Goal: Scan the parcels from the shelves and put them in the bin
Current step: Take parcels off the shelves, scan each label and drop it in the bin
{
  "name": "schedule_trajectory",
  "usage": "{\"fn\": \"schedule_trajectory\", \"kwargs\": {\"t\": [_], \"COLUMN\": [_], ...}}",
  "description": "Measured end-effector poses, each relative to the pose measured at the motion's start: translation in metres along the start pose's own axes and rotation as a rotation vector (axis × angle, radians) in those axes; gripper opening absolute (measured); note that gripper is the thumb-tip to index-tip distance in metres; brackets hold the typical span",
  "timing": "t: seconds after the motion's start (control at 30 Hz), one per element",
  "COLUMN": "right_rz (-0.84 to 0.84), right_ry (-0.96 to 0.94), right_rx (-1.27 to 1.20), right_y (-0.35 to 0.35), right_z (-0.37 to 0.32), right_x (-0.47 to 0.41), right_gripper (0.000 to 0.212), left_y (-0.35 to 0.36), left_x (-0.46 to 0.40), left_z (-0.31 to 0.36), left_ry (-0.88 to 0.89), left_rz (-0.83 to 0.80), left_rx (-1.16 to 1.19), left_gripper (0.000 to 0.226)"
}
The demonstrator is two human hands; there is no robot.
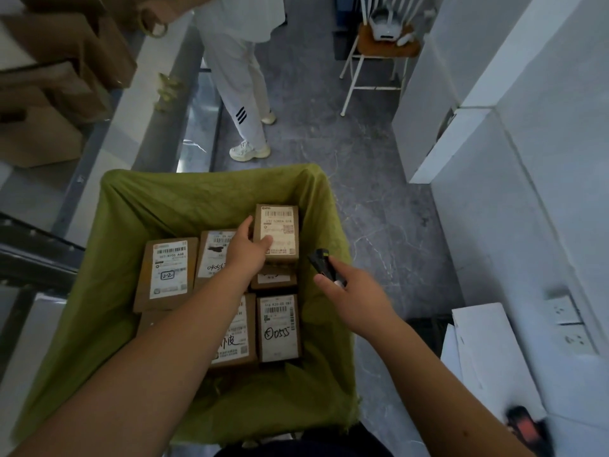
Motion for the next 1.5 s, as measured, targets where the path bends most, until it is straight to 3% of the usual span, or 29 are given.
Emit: {"fn": "schedule_trajectory", "kwargs": {"t": [0.27,0.43,0.57,0.77,0.87,1.1,1.5], "right_rz": [-0.009,-0.001,-0.011,-0.028,-0.072,-0.178,-0.477], "right_ry": [-0.033,-0.081,-0.115,-0.271,-0.393,-0.756,-1.355], "right_rx": [0.049,0.129,0.21,0.324,0.432,0.587,0.844], "right_y": [0.009,0.021,0.036,0.076,0.11,0.201,0.353], "right_z": [0.004,0.0,-0.01,-0.041,-0.06,-0.08,-0.003], "right_x": [0.009,0.016,0.028,0.064,0.09,0.203,0.477], "right_gripper": [0.079,0.076,0.074,0.071,0.07,0.066,0.066], "left_y": [-0.008,-0.038,-0.072,-0.135,-0.172,-0.254,-0.296], "left_x": [0.03,0.065,0.104,0.176,0.225,0.394,0.772], "left_z": [-0.002,0.003,0.003,-0.013,-0.027,-0.076,-0.159], "left_ry": [0.025,0.146,0.169,0.16,0.068,-0.19,-0.665], "left_rz": [-0.055,-0.091,-0.048,0.089,0.176,0.435,0.806], "left_rx": [-0.126,-0.413,-0.65,-0.803,-0.916,-0.837,-0.697], "left_gripper": [0.089,0.086,0.086,0.087,0.087,0.088,0.089]}}
Point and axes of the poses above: each hand's wrist, its own x-axis away from the middle knuckle, its own y-axis out of the palm, z = x × y, the point moved 4 cm from there along -x, towards the middle knuckle, and after that the axes turned 13 degrees about y, right-handed, at the moved point
